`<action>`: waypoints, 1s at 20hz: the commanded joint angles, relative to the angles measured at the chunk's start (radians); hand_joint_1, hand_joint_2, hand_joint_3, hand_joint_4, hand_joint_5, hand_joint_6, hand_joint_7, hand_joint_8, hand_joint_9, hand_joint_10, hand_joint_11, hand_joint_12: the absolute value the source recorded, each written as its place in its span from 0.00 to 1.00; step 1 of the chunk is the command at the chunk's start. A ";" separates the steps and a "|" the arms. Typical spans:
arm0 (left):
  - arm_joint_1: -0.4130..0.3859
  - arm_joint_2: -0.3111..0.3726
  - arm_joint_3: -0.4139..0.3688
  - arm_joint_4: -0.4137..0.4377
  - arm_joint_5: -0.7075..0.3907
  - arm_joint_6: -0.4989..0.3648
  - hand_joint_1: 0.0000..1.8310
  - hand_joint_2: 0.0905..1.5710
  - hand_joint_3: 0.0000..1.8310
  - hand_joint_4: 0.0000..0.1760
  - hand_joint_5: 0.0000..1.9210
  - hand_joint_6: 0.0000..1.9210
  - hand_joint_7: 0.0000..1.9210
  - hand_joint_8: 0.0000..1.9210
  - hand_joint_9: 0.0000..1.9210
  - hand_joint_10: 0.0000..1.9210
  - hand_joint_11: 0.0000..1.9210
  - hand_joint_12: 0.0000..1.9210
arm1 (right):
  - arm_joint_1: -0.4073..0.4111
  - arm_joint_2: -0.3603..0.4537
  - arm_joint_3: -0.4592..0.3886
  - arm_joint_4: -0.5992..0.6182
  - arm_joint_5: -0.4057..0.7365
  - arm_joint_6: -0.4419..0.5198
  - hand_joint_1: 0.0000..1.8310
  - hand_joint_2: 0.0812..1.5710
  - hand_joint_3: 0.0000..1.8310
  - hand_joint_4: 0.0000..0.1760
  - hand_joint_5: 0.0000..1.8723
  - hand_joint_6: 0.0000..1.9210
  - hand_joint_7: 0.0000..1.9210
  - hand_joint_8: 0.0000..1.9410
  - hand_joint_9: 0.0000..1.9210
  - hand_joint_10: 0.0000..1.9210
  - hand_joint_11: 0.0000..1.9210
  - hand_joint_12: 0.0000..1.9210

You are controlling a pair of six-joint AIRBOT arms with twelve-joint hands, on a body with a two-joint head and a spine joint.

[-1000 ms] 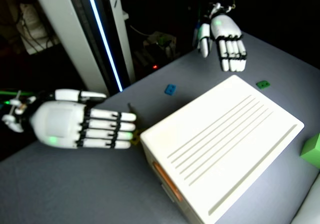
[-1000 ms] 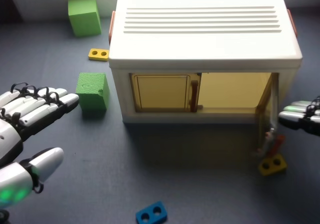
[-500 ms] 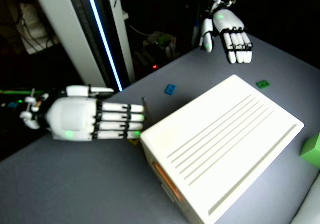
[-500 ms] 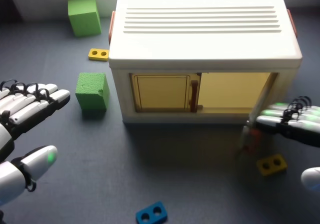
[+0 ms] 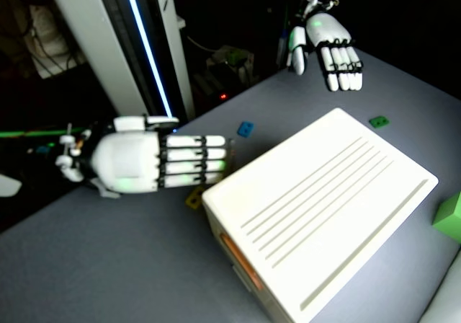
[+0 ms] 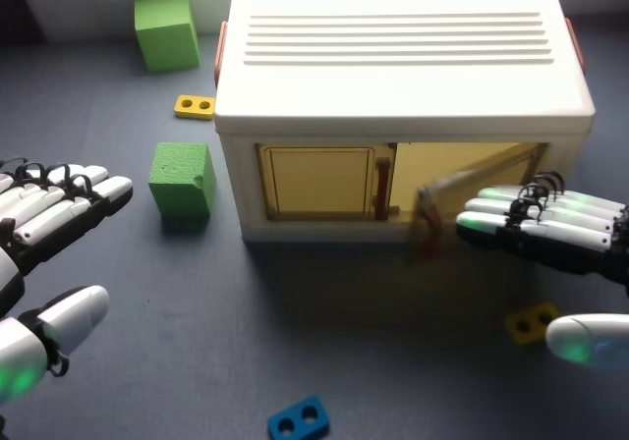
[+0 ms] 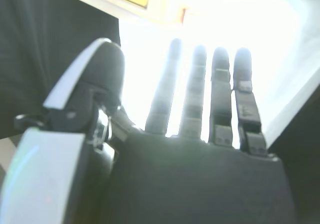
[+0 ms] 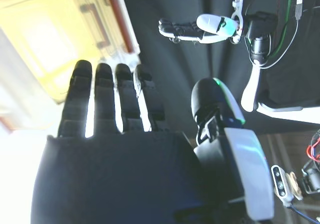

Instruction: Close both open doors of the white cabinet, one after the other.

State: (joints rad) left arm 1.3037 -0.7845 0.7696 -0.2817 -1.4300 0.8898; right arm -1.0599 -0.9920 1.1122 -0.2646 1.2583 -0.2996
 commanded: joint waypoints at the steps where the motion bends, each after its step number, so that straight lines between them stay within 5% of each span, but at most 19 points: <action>1: 0.001 0.003 -0.002 0.004 -0.130 -0.002 0.00 1.00 0.08 0.00 0.08 0.00 0.06 0.00 0.06 0.00 0.00 0.23 | 0.017 -0.007 0.006 0.021 0.119 0.009 0.00 0.99 0.00 0.00 0.03 0.00 0.01 0.00 0.00 0.00 0.01 0.00; 10: 0.008 0.003 -0.004 0.001 -0.131 -0.003 0.00 1.00 0.09 0.00 0.08 0.00 0.05 0.00 0.05 0.00 0.00 0.25 | 0.075 -0.048 0.059 0.037 0.094 0.009 0.00 0.98 0.00 0.00 0.03 0.00 0.01 0.00 0.00 0.00 0.00 0.00; 20: 0.017 0.002 -0.006 -0.008 -0.139 -0.013 0.00 1.00 0.08 0.00 0.09 0.00 0.07 0.00 0.07 0.00 0.00 0.31 | 0.026 0.004 0.038 -0.015 0.090 0.105 0.00 0.98 0.00 0.00 0.03 0.00 0.01 0.00 0.00 0.00 0.01 0.00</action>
State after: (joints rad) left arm 1.3224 -0.7845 0.7643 -0.2951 -1.4387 0.8841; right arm -1.0496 -0.9829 1.1481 -0.3122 1.2282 -0.2043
